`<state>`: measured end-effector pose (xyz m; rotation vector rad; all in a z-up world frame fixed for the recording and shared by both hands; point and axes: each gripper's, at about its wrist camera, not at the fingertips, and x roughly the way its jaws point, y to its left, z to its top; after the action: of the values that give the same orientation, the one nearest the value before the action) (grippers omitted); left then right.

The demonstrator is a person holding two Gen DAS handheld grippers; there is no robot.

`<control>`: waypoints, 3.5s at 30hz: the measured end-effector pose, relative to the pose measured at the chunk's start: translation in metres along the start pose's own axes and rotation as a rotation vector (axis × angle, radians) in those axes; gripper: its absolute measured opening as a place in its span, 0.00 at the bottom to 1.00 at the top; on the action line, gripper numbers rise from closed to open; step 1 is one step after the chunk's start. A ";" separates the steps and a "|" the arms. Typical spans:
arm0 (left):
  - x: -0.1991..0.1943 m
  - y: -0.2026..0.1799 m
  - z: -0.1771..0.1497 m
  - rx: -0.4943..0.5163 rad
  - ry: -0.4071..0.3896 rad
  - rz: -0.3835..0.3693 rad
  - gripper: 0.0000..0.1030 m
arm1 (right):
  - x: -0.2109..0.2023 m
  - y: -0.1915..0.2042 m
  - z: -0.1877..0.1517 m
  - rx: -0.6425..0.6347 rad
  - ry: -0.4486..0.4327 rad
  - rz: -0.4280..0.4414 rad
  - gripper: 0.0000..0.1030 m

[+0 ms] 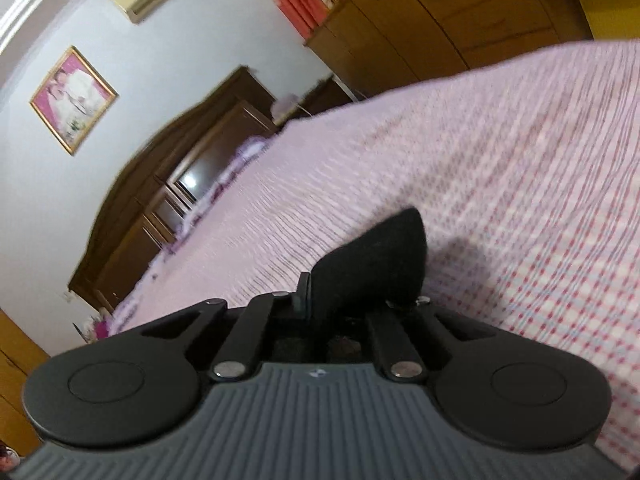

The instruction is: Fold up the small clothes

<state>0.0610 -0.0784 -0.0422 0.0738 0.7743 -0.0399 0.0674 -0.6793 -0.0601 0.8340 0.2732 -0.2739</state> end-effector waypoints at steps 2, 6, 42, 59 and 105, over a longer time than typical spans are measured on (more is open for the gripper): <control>0.000 0.001 0.001 0.000 0.000 -0.005 1.00 | -0.014 0.007 0.007 -0.003 -0.031 0.016 0.04; -0.003 0.002 0.003 0.017 0.005 -0.017 1.00 | -0.042 0.023 0.019 -0.004 -0.072 0.063 0.04; -0.061 0.138 0.055 -0.067 -0.034 0.103 1.00 | -0.127 0.399 -0.137 -0.263 0.149 0.411 0.04; -0.052 0.195 0.046 -0.153 -0.041 0.170 1.00 | -0.074 0.485 -0.370 -0.331 0.463 0.454 0.04; -0.008 0.106 0.093 -0.063 -0.102 0.006 1.00 | -0.063 0.326 -0.277 -0.562 0.518 0.199 0.76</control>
<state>0.1269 0.0198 0.0353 0.0142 0.6729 -0.0137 0.0846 -0.2523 0.0078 0.3544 0.7098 0.2111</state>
